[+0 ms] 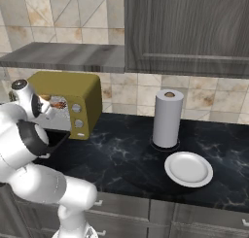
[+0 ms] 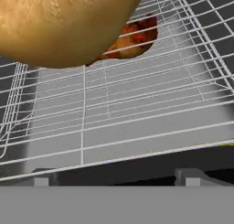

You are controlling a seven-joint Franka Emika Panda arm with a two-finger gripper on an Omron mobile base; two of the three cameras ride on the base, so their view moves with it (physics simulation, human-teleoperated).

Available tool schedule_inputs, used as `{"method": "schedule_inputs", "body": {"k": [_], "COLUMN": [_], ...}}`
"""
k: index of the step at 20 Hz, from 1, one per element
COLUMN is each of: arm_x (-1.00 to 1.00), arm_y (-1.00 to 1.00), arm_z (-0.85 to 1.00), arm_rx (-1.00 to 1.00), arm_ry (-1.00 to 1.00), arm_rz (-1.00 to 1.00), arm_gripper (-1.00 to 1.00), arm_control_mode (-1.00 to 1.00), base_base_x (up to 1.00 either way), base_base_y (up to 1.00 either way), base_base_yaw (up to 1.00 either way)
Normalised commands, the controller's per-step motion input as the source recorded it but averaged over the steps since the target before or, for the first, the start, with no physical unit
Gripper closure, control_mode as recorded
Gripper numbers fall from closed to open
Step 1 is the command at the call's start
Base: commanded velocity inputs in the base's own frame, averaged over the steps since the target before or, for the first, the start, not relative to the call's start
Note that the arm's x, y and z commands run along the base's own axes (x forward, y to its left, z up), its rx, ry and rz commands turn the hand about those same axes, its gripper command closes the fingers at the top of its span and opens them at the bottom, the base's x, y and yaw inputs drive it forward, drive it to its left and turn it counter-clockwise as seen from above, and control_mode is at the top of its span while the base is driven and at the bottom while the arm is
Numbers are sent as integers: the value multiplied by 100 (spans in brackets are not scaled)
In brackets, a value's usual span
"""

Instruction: Open the toaster oven door. Place the hotdog bun on the top rack in the toaster oven and place the chicken drumstick on the bottom rack.

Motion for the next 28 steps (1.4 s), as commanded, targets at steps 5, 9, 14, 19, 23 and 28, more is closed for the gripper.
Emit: {"method": "schedule_inputs", "body": {"k": [5,9,14,19,23,28], "arm_x": [36,30,29,35,37,31], "arm_y": [7,11,16,10,5,1], "arm_z": [0,0,0,0,0,2], "arm_rx": [0,-1,-1,0,-1,-1], "arm_ry": [0,0,0,0,0,2], "arm_rz": [0,0,0,0,0,0], "arm_gripper": [-100,-100,-100,-100,-100,-100], "arm_control_mode": [-100,-100,-100,-100,-100,-100], "base_base_x": [0,0,0,0,0,0], "base_base_y": [0,0,0,0,0,0], "base_base_yaw": [0,0,0,0,0,0]}}
